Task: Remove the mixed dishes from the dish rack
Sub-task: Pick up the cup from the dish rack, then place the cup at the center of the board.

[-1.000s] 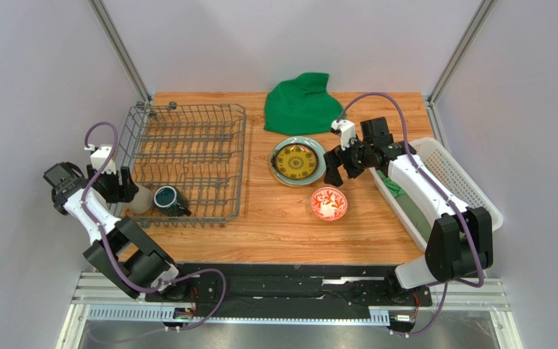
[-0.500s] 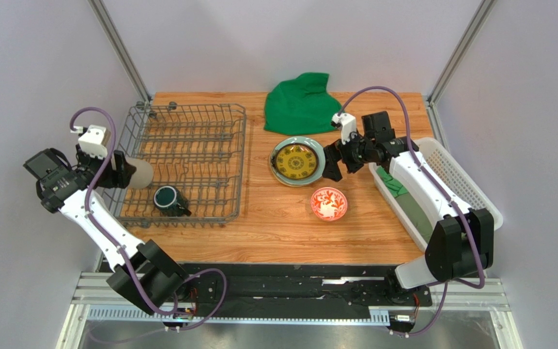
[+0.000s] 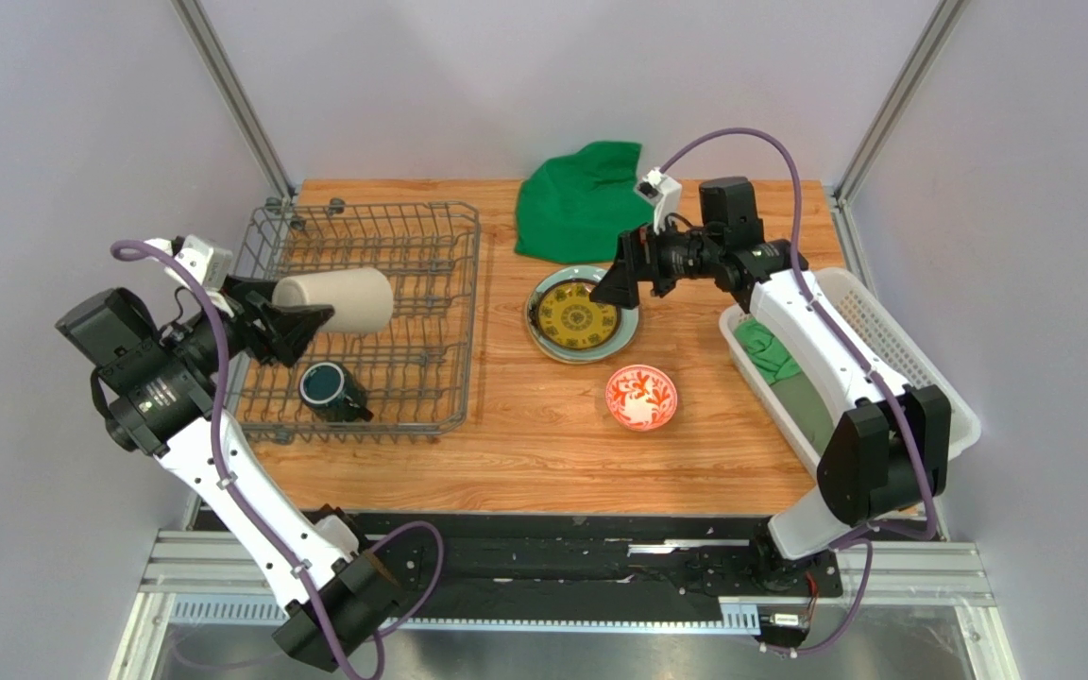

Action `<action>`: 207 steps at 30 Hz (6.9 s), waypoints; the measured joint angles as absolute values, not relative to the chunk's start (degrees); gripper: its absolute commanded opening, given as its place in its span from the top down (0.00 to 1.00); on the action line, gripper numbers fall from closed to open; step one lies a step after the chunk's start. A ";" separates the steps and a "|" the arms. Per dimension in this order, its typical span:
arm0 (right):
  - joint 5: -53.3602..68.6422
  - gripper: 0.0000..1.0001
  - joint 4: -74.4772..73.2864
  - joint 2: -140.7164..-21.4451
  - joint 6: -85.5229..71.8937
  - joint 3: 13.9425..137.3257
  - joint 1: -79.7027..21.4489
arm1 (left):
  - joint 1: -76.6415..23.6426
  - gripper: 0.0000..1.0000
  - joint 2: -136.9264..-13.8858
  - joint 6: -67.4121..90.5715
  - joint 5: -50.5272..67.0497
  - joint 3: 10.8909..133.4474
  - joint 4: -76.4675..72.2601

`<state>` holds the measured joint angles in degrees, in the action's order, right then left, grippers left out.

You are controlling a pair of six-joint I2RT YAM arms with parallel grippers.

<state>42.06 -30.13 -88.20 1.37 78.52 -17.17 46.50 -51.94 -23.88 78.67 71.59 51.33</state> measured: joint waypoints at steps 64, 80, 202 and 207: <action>49.71 0.56 -0.54 -98.96 -18.39 96.51 -32.29 | 3.22 0.98 -79.77 88.01 63.29 57.67 -69.73; 51.20 1.00 -0.23 -99.46 -18.44 96.84 -32.08 | 3.14 0.10 -79.29 89.32 64.47 57.25 -70.57; 5.13 1.00 -77.14 -117.25 22.37 110.98 -10.35 | 15.84 0.10 -68.82 -20.95 54.30 67.94 38.89; 5.08 0.91 -77.17 -117.25 22.44 110.54 -10.35 | 15.84 0.10 -68.82 -20.99 54.22 67.94 38.98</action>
<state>5.08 -77.17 -117.25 22.44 110.54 -10.35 15.84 -68.82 -20.99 54.22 67.94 38.98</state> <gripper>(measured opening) 0.080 0.904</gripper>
